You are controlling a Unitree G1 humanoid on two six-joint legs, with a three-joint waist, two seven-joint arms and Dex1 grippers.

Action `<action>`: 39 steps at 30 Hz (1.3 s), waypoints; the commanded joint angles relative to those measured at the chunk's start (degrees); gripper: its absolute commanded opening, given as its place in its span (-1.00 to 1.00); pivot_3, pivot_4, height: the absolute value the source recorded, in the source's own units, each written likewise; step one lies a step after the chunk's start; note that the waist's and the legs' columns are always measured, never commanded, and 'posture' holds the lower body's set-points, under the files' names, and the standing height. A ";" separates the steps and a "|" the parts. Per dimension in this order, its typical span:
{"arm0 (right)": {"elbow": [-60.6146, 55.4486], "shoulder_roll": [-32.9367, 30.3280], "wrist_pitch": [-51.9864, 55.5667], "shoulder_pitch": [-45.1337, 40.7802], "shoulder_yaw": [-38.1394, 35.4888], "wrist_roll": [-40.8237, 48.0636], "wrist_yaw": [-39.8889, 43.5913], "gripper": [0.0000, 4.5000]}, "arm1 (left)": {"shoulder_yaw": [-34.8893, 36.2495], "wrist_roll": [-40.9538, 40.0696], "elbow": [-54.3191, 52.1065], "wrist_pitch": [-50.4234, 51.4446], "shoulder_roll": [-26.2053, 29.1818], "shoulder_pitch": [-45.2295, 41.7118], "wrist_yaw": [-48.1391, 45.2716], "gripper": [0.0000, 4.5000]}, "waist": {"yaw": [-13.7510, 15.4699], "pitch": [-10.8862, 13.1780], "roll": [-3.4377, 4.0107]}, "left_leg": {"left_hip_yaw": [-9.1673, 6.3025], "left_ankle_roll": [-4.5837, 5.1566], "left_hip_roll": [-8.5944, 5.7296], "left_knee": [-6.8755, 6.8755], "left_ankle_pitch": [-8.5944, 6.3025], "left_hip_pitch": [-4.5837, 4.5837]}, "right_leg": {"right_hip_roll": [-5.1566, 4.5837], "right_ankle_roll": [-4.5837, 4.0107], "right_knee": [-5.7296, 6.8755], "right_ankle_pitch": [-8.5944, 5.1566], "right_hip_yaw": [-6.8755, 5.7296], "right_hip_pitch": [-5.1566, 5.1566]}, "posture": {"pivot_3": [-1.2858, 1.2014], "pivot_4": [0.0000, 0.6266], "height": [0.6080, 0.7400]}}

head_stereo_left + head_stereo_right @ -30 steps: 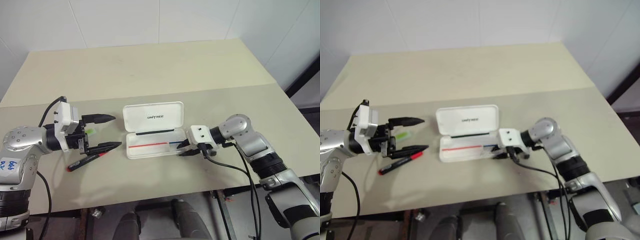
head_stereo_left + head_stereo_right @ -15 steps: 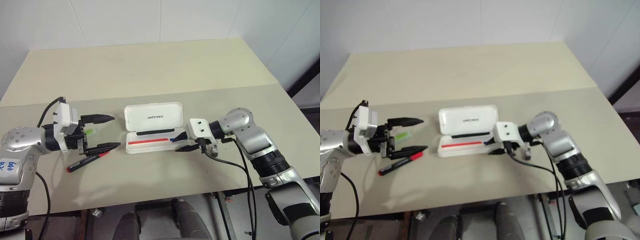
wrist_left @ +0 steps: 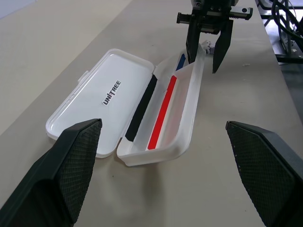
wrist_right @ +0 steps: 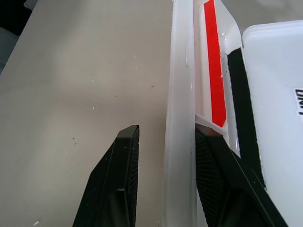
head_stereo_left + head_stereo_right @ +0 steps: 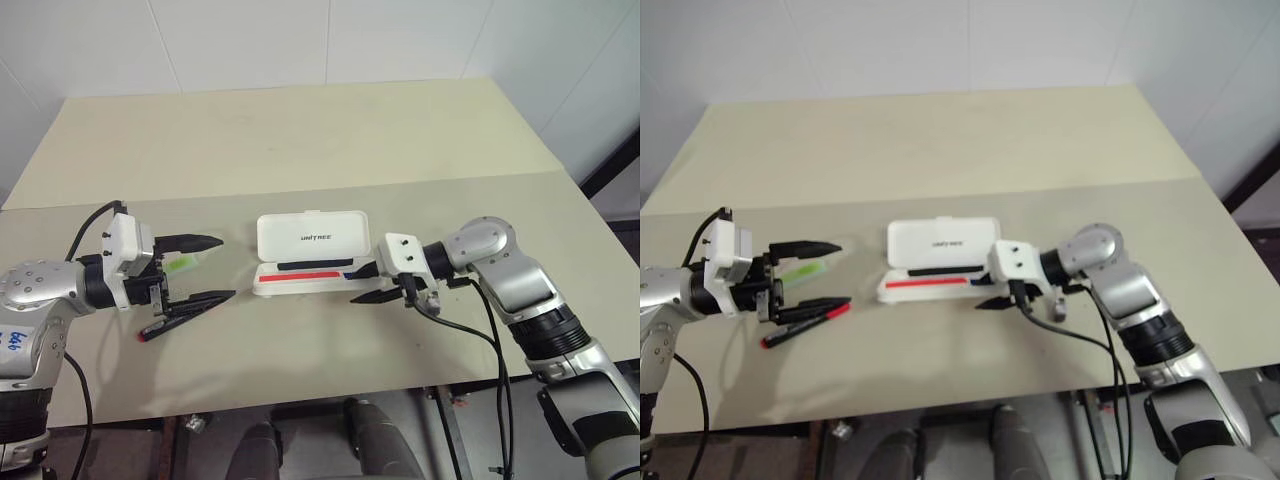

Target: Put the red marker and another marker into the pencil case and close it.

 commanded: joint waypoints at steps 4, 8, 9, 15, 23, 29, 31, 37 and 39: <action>-0.35 2.39 -3.15 1.09 -5.68 5.11 -3.08 0.00 | 0.00 -0.41 -1.51 -0.36 0.02 -1.11 0.24 1.00 | -0.07 0.00 0.00 | 0.01 0.00 0.00 0.00 0.00 -0.01 | 0.00 0.00 -0.02 0.00 0.00 0.01 | 0.03 -0.52 1.00; 1.84 4.85 -3.97 0.86 -8.55 7.78 -5.13 0.60 | -0.47 -0.16 -0.65 -0.53 0.06 -2.40 0.23 1.00 | -0.02 0.00 0.00 | 0.00 0.00 0.01 0.01 0.00 0.00 | 0.01 0.00 0.02 0.00 -0.01 0.01 | 0.03 -0.52 1.00; 2.23 5.24 -4.25 0.77 -9.01 8.25 -5.38 0.77 | -0.52 -0.13 -0.57 -0.54 0.03 -2.64 0.25 1.00 | -0.01 0.00 0.00 | 0.00 0.00 0.01 0.02 0.00 0.01 | 0.01 0.01 0.02 0.00 -0.01 0.01 | 0.03 -0.52 1.00; 1.85 7.32 1.14 -1.62 -12.85 16.17 -5.01 0.99 | -0.84 0.19 0.32 -0.80 -0.05 -3.72 0.06 1.00 | -0.10 0.01 0.02 | 0.00 0.00 0.02 -0.02 0.00 0.00 | 0.01 0.01 0.00 0.01 0.00 0.00 | 0.03 -0.52 1.00; 6.21 8.37 6.81 -5.63 -11.24 13.09 -12.24 0.99 | -0.79 0.89 1.87 -2.25 -0.14 -4.48 -0.16 1.00 | -0.02 0.01 0.02 | -0.03 0.00 0.02 -0.02 0.00 0.00 | 0.01 -0.01 0.02 0.00 -0.03 0.00 | 0.03 -0.52 1.00; 14.13 12.68 -2.37 -6.42 -8.13 4.58 -18.55 0.99 | -1.23 0.91 1.36 -2.16 -0.75 -4.71 0.46 1.00 | -0.12 0.02 0.03 | 0.03 0.00 0.02 -0.09 0.00 -0.04 | 0.00 0.00 -0.05 0.00 0.00 -0.06 | 0.03 -0.52 1.00; 15.00 14.09 -7.27 -5.73 -6.83 2.40 -19.33 0.99 | -1.17 0.81 1.35 -2.06 -0.81 -4.87 0.62 1.00 | -0.11 0.02 0.03 | 0.02 0.00 0.02 -0.10 0.00 -0.08 | 0.00 0.00 -0.05 0.00 -0.01 -0.11 | 0.03 -0.52 1.00; 15.46 16.03 -13.68 -3.87 -6.03 0.58 -19.97 0.99 | -1.29 0.56 0.86 -1.64 -1.04 -5.05 1.15 1.00 | -0.11 0.01 0.03 | 0.02 -0.01 0.02 -0.08 -0.01 -0.11 | 0.00 0.01 -0.02 0.00 -0.01 -0.12 | 0.03 -0.52 1.00; 14.48 16.15 -14.38 -2.96 -5.95 0.79 -19.93 0.99 | -1.26 0.45 0.64 -1.52 -1.11 -4.92 1.32 1.00 | -0.10 0.01 0.03 | 0.01 -0.01 0.02 -0.07 -0.01 -0.10 | 0.00 0.01 -0.01 0.01 -0.01 -0.11 | 0.03 -0.52 1.00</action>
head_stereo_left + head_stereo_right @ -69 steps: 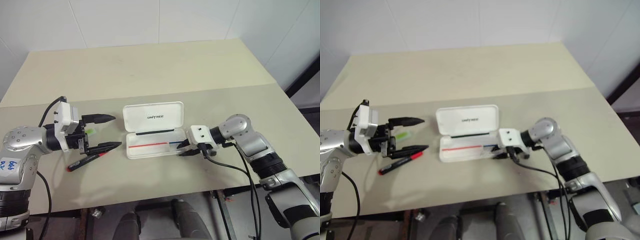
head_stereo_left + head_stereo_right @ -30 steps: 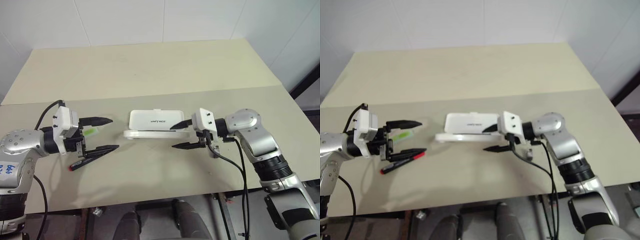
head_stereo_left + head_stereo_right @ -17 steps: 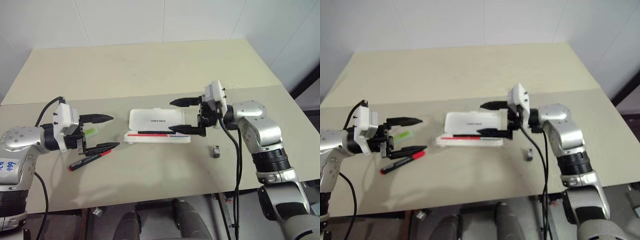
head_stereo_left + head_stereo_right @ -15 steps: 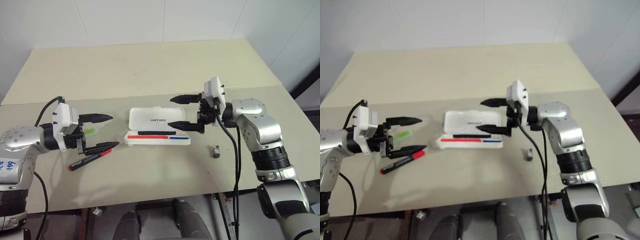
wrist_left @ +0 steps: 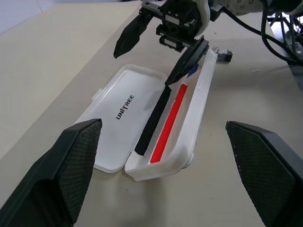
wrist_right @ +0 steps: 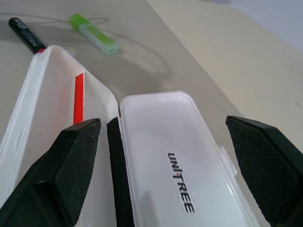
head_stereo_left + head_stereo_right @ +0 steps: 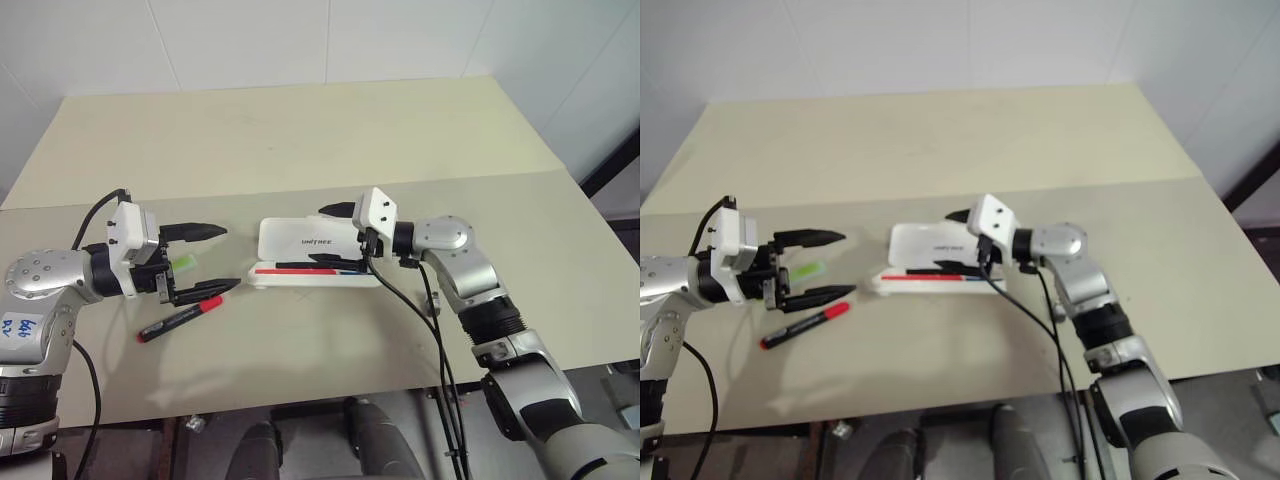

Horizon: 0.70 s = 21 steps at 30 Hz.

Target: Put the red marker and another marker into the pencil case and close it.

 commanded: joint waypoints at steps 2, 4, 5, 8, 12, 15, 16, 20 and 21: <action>-3.78 0.27 -2.18 2.05 -0.38 0.25 -0.43 0.99 | 0.81 -0.52 -1.91 -0.10 -0.05 -0.52 0.56 1.00 | 0.02 0.00 0.00 | -0.01 0.00 0.00 0.00 0.00 0.00 | 0.00 0.00 0.01 0.00 -0.01 0.01 | 0.03 -0.52 1.00; -5.41 0.25 -2.18 3.28 -0.16 0.31 -0.61 0.99 | 0.80 -0.56 -2.10 0.01 -0.30 -0.40 0.88 1.00 | 0.03 0.00 0.00 | -0.01 0.00 0.00 0.01 0.00 0.00 | 0.00 0.00 0.02 0.00 -0.01 0.01 | 0.03 -0.52 1.00; -6.14 0.23 -2.19 3.83 -0.06 0.28 -0.71 0.99 | 0.77 -0.58 -2.24 0.08 -0.41 -0.35 1.05 1.00 | 0.05 0.00 0.00 | -0.02 0.00 0.00 0.00 0.00 0.01 | 0.00 0.00 0.02 0.00 -0.01 0.01 | 0.03 -0.52 1.00; -8.26 0.18 -1.96 5.40 0.20 0.14 -1.11 0.99 | 0.75 -0.69 -2.80 0.38 -0.70 -0.05 1.53 1.00 | -0.06 0.00 0.00 | -0.01 0.00 0.00 0.01 0.00 0.02 | 0.01 0.00 0.03 0.00 0.00 0.01 | 0.03 -0.52 1.00; -10.18 -0.29 -3.80 8.22 0.73 -0.58 -1.34 0.99 | 0.77 -0.90 -3.31 0.96 -0.66 0.49 1.49 1.00 | 0.03 0.00 -0.01 | -0.02 0.00 0.00 0.01 0.00 0.04 | 0.02 0.00 0.07 0.00 -0.01 0.01 | 0.03 -0.52 1.00; -10.39 -0.57 -6.20 10.79 1.06 -1.12 -1.12 0.99 | 0.01 -0.22 -3.94 0.86 0.28 1.59 -0.05 1.00 | 0.07 0.00 -0.01 | -0.03 0.00 0.00 0.01 0.00 0.06 | 0.01 -0.01 0.04 -0.01 -0.01 0.05 | 0.03 -0.52 1.00; -10.23 -0.57 -6.82 11.21 1.18 -1.36 -1.14 0.99 | -0.01 -0.37 -4.16 1.04 0.38 1.85 -0.27 1.00 | 0.03 0.00 -0.01 | -0.03 0.00 -0.01 0.01 0.00 0.07 | 0.01 0.00 0.02 -0.01 -0.01 0.08 | 0.03 -0.52 1.00; -9.64 0.15 -7.54 11.88 1.51 -1.97 -2.01 0.99 | -0.06 -0.81 -4.76 1.57 0.64 2.53 -0.75 1.00 | -0.02 0.00 -0.01 | 0.00 0.00 -0.01 0.04 0.00 0.08 | 0.02 0.00 0.04 0.00 0.02 0.07 | 0.03 -0.52 1.00; -9.48 0.41 -7.76 12.05 1.62 -2.10 -2.34 0.99 | -0.15 -0.91 -5.11 1.91 0.63 2.64 -0.74 1.00 | 0.00 0.00 -0.01 | -0.01 0.00 0.00 0.04 0.00 0.10 | 0.02 -0.01 0.04 0.00 0.01 0.08 | 0.03 -0.52 1.00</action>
